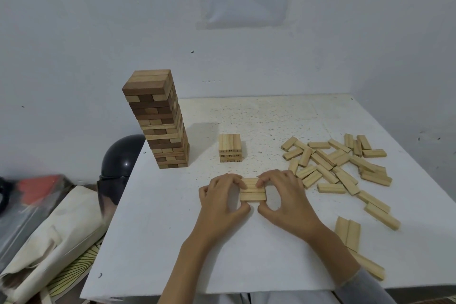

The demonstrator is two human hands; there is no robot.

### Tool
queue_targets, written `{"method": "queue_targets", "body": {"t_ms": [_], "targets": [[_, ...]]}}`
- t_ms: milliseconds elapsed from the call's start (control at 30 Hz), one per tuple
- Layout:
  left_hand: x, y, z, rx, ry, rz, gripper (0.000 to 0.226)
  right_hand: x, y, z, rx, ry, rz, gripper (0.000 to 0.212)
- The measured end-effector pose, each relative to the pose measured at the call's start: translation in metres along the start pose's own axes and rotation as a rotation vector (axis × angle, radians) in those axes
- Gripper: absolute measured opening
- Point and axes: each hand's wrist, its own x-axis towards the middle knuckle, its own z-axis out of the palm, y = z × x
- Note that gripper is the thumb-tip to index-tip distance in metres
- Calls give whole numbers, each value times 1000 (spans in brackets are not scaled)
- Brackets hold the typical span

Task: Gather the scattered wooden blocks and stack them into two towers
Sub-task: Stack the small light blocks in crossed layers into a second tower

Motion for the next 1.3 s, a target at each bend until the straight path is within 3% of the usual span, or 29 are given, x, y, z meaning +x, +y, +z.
{"method": "queue_targets", "body": {"t_ms": [167, 533, 1300], "targets": [[-2, 0, -4, -189, 11, -106, 40, 1, 1, -2, 143, 5, 57, 44], [29, 6, -25, -430, 197, -1, 44, 38, -27, -9, 545, 149, 78, 54], [81, -9, -21, -514, 275, -52, 34, 96, -19, 23, 533, 197, 144, 53]]}}
